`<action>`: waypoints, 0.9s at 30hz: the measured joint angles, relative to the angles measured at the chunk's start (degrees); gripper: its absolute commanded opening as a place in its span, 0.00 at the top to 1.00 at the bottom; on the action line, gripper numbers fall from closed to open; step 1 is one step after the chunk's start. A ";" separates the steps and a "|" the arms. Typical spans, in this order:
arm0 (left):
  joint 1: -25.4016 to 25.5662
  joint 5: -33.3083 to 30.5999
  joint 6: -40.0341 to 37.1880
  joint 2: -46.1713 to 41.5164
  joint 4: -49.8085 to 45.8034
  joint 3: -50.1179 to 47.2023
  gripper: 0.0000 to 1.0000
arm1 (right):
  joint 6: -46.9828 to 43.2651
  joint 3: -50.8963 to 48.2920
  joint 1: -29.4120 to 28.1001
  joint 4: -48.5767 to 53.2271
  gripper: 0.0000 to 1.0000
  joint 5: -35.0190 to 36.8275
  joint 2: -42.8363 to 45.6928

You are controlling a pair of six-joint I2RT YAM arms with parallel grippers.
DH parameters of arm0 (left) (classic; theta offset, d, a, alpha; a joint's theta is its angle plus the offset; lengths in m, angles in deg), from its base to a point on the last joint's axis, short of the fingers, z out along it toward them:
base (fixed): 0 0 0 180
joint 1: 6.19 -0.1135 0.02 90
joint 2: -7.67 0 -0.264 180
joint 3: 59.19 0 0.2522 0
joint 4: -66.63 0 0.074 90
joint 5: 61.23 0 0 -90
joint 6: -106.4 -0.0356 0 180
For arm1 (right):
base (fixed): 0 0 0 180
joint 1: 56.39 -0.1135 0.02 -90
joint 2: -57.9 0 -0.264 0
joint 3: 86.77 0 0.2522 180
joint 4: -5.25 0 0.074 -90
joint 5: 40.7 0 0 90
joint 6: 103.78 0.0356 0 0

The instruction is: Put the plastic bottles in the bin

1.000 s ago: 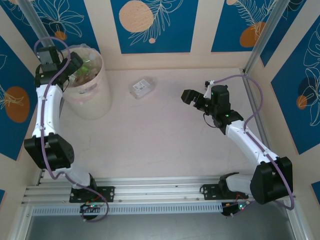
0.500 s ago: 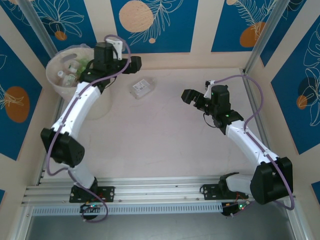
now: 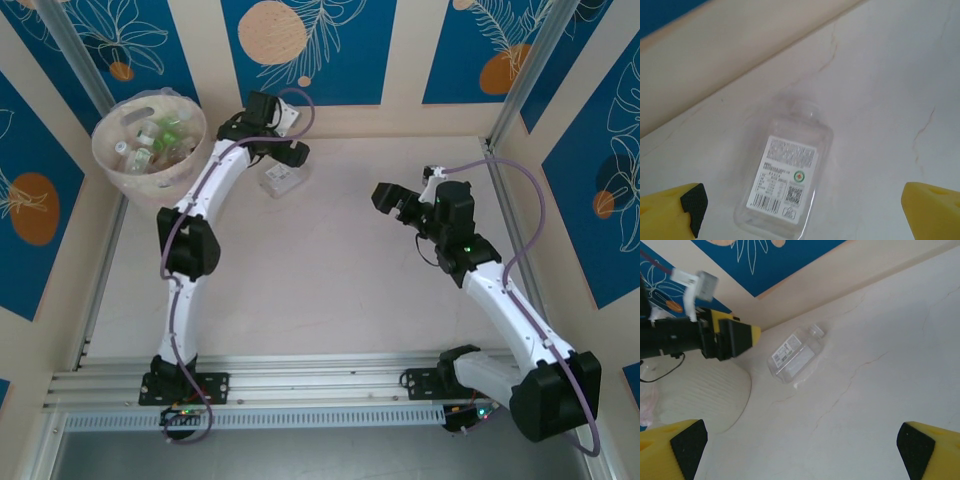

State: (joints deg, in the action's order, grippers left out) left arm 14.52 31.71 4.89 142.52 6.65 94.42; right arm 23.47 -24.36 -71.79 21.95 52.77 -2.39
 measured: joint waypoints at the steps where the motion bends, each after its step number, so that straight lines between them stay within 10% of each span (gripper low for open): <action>1: -0.20 -0.09 -1.03 2.19 -2.84 3.67 0.00 | -0.22 -0.04 0.00 0.11 0.01 0.39 0.52; 7: -0.76 -0.17 -4.13 11.85 -12.09 17.75 0.00 | -0.90 -0.35 0.04 0.81 0.00 1.55 1.73; 27: -1.75 -8.50 -5.18 23.80 -8.70 21.16 0.01 | -0.90 -0.35 0.09 2.82 0.00 2.60 1.73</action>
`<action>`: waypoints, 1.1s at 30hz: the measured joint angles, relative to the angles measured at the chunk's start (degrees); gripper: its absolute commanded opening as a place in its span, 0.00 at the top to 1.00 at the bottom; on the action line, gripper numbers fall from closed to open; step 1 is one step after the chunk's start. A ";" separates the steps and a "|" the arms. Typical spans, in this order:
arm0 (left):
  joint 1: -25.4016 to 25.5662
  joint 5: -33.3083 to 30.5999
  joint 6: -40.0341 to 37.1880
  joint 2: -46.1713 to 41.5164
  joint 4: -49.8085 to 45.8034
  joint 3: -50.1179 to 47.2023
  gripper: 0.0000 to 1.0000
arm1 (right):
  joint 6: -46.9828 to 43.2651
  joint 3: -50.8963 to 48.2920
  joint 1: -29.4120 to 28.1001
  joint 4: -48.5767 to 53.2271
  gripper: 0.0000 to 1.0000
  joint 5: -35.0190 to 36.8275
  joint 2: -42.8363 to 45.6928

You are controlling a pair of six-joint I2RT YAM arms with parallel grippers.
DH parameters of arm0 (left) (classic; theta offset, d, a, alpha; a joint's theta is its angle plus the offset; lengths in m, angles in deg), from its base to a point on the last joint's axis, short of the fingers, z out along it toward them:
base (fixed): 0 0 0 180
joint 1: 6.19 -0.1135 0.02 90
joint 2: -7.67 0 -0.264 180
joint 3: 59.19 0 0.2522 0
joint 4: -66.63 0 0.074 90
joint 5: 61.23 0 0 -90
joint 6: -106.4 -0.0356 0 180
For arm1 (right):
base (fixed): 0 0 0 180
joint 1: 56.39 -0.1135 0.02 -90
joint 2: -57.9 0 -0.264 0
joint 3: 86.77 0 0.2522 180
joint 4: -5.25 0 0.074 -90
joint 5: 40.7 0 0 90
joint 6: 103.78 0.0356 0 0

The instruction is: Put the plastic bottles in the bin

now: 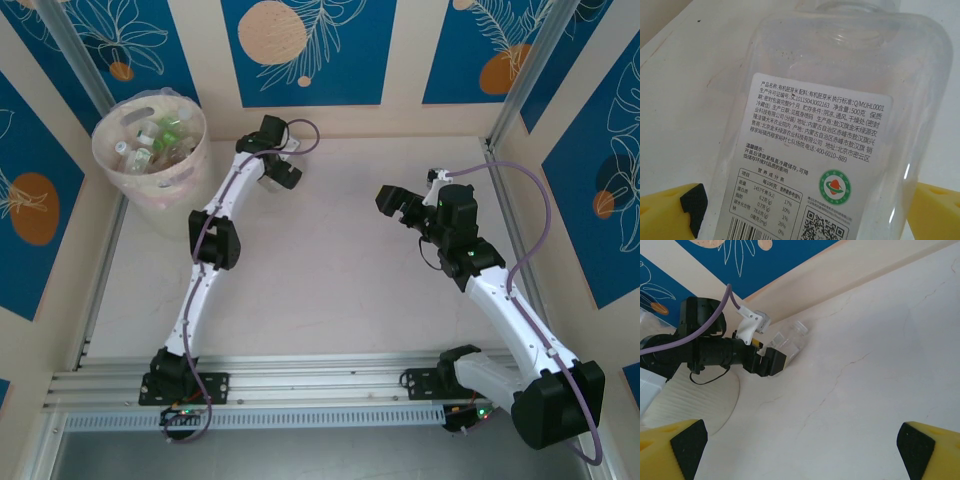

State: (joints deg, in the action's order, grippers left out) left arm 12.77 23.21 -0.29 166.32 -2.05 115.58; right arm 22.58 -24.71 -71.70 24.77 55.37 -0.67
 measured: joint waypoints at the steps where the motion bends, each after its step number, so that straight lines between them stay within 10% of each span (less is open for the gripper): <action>1: -0.07 0.33 -0.04 0.02 -0.02 0.04 0.02 | 0.02 0.00 0.00 0.00 0.00 0.00 0.00; 33: 6.99 -2.64 -0.26 -7.63 -13.60 1.05 0.00 | -0.20 -0.11 0.02 0.57 0.01 0.09 0.66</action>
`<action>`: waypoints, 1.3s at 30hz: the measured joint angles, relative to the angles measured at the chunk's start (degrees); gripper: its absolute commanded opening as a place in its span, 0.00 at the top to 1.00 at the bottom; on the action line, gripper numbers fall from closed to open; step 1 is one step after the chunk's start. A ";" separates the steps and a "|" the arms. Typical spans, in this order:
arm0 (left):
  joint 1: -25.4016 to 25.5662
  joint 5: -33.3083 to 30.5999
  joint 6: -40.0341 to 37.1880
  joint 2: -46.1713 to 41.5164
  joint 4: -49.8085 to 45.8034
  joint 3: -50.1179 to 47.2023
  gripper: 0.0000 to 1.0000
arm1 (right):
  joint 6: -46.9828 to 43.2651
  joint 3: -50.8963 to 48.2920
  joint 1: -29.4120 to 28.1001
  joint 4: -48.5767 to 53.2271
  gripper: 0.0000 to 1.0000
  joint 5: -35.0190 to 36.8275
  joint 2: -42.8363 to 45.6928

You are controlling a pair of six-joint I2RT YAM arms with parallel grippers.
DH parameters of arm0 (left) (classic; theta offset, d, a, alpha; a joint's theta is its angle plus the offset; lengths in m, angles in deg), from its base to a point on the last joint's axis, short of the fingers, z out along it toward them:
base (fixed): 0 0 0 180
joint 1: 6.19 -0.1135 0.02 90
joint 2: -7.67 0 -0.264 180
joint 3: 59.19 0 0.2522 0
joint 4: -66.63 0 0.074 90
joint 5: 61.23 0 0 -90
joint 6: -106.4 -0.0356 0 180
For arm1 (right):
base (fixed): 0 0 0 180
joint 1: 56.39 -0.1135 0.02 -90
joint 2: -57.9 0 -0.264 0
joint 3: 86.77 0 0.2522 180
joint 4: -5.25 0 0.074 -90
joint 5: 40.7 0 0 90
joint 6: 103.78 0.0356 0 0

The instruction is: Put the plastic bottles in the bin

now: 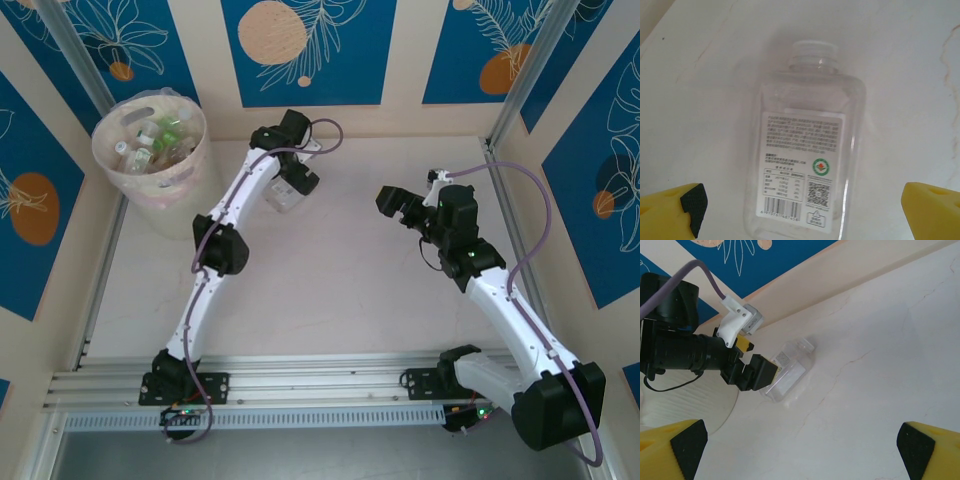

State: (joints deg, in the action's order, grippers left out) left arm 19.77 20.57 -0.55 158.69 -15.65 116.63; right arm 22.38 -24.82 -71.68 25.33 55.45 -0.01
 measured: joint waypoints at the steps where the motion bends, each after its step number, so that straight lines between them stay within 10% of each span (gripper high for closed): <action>1: -0.33 0.00 -0.13 0.17 0.00 0.00 0.00 | -0.02 0.00 0.00 0.15 0.01 0.13 0.24; 39: -3.21 3.61 -1.68 5.95 4.61 0.44 0.03 | 0.04 -0.22 0.13 0.20 0.00 0.98 0.04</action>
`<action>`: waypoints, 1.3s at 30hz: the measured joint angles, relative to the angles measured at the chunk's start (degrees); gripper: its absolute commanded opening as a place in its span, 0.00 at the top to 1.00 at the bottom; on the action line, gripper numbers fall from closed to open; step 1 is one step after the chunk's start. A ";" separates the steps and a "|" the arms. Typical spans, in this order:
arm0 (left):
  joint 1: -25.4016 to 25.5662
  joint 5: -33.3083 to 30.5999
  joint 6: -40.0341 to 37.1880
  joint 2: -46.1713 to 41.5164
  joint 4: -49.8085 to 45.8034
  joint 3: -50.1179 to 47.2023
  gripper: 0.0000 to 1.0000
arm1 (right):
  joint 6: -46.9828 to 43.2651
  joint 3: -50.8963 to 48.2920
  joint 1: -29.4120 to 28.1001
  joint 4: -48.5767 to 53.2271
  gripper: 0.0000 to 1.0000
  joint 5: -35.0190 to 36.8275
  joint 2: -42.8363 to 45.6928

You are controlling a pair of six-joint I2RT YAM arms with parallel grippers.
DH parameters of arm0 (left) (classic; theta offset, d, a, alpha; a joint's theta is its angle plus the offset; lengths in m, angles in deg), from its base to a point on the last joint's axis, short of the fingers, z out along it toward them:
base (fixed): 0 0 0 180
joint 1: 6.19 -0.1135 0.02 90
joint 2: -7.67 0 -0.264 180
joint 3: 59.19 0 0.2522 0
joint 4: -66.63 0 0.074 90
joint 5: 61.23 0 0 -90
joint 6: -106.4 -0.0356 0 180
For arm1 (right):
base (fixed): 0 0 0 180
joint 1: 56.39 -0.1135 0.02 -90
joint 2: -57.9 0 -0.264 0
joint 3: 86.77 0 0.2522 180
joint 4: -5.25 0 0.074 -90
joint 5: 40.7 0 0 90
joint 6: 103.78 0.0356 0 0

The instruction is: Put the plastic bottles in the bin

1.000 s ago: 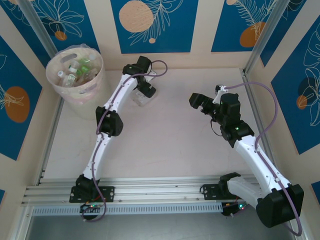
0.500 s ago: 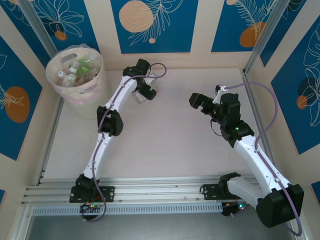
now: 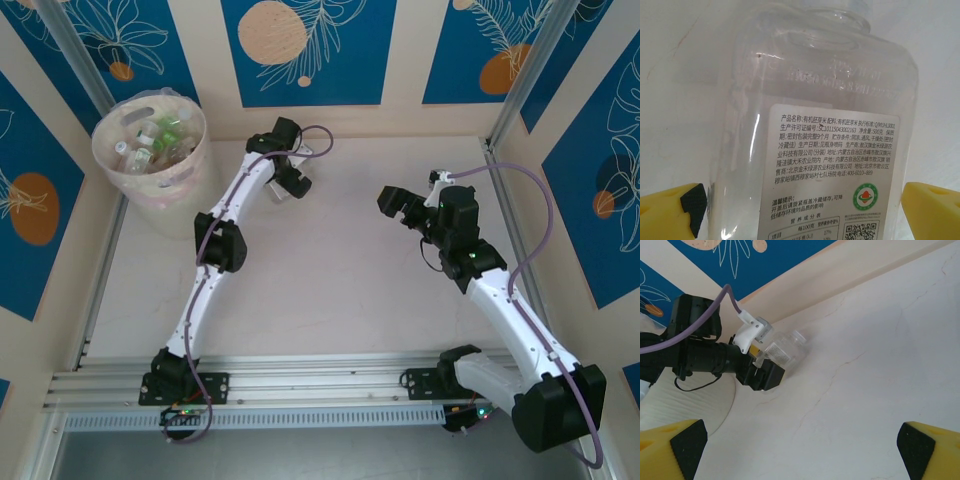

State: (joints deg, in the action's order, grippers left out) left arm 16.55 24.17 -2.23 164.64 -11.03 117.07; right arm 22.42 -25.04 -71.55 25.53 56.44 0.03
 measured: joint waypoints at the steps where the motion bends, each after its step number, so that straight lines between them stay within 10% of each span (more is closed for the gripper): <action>1: -0.02 0.68 0.00 -0.02 -0.07 0.00 0.06 | 0.02 0.00 0.02 0.00 0.00 0.00 -0.11; 14: -0.13 7.23 1.66 -1.75 -1.95 0.00 0.36 | 0.00 0.00 0.07 0.37 0.00 0.04 -0.20; 20: -0.13 11.34 2.43 -3.08 -4.68 -0.02 0.33 | 0.00 0.00 0.17 0.46 0.00 0.42 -0.20; 25: 0.33 13.35 3.91 -4.28 -8.55 -0.02 0.00 | 0.00 0.00 0.20 0.48 0.01 0.44 -0.20; 39: 3.04 -0.04 3.10 -3.76 -7.13 -0.02 0.00 | 0.00 0.00 0.42 0.85 0.01 0.48 -0.04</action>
State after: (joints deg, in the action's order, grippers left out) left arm 19.59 24.13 0.87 160.88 -18.16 117.05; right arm 22.42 -25.04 -71.13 26.38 56.92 -0.01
